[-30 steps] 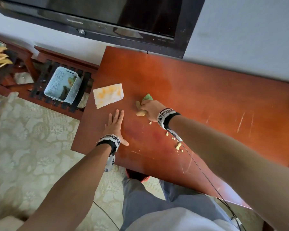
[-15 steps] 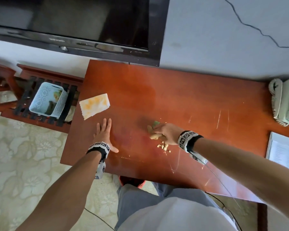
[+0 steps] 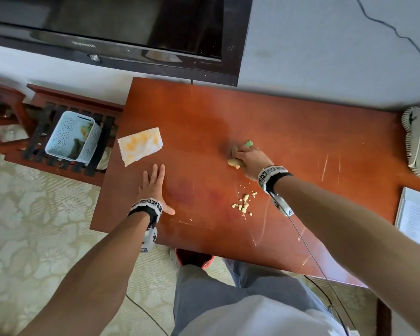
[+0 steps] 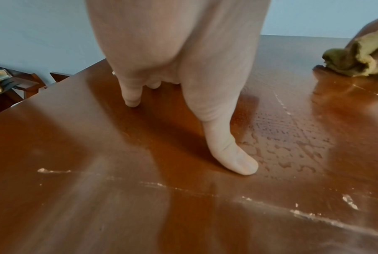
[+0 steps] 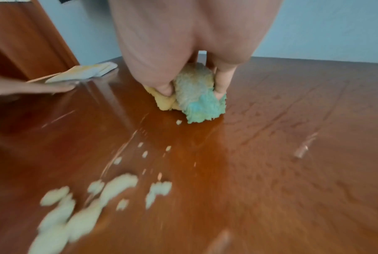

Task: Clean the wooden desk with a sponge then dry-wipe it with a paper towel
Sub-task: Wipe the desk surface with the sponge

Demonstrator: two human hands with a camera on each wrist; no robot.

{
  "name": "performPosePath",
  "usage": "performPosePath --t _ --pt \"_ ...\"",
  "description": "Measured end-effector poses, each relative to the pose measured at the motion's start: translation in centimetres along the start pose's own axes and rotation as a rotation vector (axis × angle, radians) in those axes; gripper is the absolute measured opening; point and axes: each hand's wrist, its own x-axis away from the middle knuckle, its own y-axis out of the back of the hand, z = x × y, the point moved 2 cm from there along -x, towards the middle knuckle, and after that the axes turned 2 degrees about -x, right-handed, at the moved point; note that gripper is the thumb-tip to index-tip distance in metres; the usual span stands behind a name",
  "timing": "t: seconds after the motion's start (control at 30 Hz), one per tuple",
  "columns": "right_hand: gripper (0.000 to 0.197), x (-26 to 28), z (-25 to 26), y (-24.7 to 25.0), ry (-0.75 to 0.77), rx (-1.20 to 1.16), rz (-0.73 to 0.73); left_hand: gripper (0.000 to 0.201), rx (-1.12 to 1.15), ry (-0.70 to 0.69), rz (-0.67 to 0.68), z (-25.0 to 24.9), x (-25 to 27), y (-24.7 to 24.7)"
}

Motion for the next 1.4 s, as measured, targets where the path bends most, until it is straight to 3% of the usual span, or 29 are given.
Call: performPosePath --t 0.13,0.23,0.27,0.37,0.43,0.53,0.63,0.7,0.87,1.1,1.3,1.4 --pt "0.02 5.0 2.1 -2.7 0.08 -0.003 0.099 0.165 -0.033 0.014 0.005 -0.3 0.2 0.2" --pt "0.004 8.1 2.9 -3.6 0.018 -0.177 0.237 0.163 -0.062 0.021 -0.003 -0.8 0.6 0.3" --pt "0.008 8.6 3.1 -3.3 -0.016 -0.274 0.24 0.161 -0.075 0.022 -0.007 -1.0 0.7 0.4" --pt "0.023 8.1 2.7 -0.7 -0.155 -0.599 0.081 0.159 -0.099 0.03 -0.01 -1.6 0.9 0.5" --pt "0.028 6.9 1.5 1.3 -0.27 -0.672 -0.041 0.155 -0.102 0.013 -0.026 -1.9 1.1 0.1" --pt "0.025 5.3 -1.1 3.1 -0.283 -0.522 -0.12 0.145 -0.09 -0.07 -0.099 -1.9 1.8 -1.0" --pt "0.012 5.4 -3.9 1.7 -0.319 -0.237 -0.017 0.139 -0.061 -0.091 -0.128 -1.2 2.8 -2.8" --pt "0.015 6.0 -4.9 -0.2 -0.348 -0.16 -0.018 0.143 -0.049 -0.094 -0.111 -0.5 3.3 -4.0" --pt "0.022 7.8 -2.7 -3.3 -0.359 -0.14 -0.096 0.151 -0.11 -0.093 -0.04 -0.3 4.2 -5.5" --pt "0.023 12.2 4.2 -7.6 -0.287 -0.111 -0.144 0.143 -0.248 -0.15 -0.006 -0.3 4.8 -4.8" --pt "0.019 15.1 7.5 -9.6 -0.381 -0.285 -0.164 0.138 -0.295 -0.276 -0.023 0.6 7.3 -6.9" --pt "0.022 16.9 7.1 -9.7 -0.543 -0.387 -0.326 0.139 -0.302 -0.3 -0.032 1.7 8.0 -8.5"
